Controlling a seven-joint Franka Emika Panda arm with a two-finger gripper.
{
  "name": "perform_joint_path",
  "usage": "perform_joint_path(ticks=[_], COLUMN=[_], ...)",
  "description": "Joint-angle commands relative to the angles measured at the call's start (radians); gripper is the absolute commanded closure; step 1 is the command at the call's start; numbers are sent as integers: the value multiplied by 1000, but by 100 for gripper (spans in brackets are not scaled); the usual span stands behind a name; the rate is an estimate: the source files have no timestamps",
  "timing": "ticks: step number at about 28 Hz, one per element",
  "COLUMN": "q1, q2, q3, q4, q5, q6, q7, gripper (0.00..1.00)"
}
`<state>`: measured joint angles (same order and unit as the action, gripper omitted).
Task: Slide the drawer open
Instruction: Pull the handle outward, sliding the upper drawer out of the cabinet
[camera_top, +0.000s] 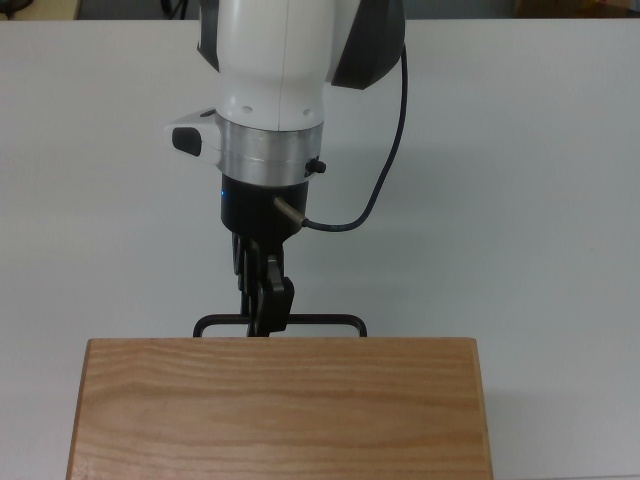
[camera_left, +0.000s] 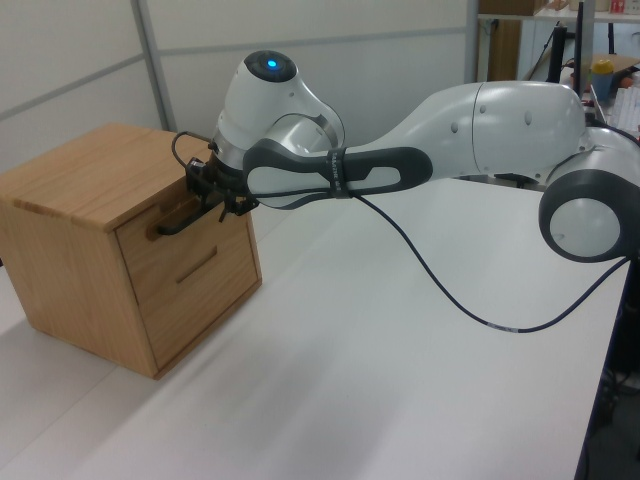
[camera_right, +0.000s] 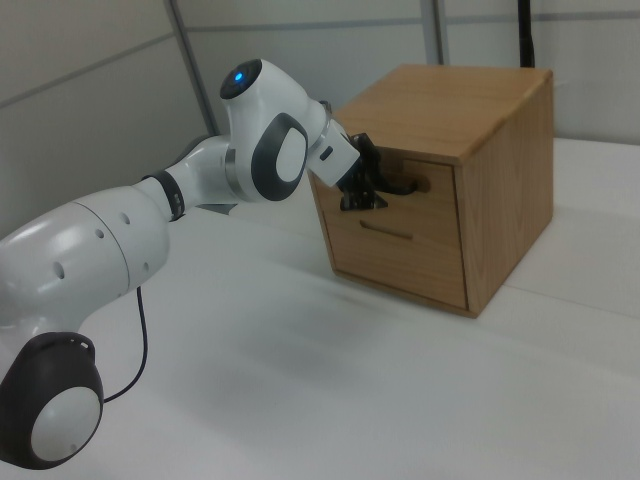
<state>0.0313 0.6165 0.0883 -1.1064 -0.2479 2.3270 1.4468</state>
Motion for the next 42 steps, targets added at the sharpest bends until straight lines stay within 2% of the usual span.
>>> perform_joint_path(ticks=[1,9,11,20,25,42], q1=[1,-10,-11,-11,-11,-8], q2=[-3,-113,-158,-261,-352,-532], q3=[2,30,36,41,41,42], q4=[-10,-128,-188,-286,-409,-645], q5=[-27,-24,-22,-14,-13,-10], q6=[-23,-23,-23,-31,-31,-55], q7=[29,27,24,21,17,0], gripper=[100,100,100,100,100,100])
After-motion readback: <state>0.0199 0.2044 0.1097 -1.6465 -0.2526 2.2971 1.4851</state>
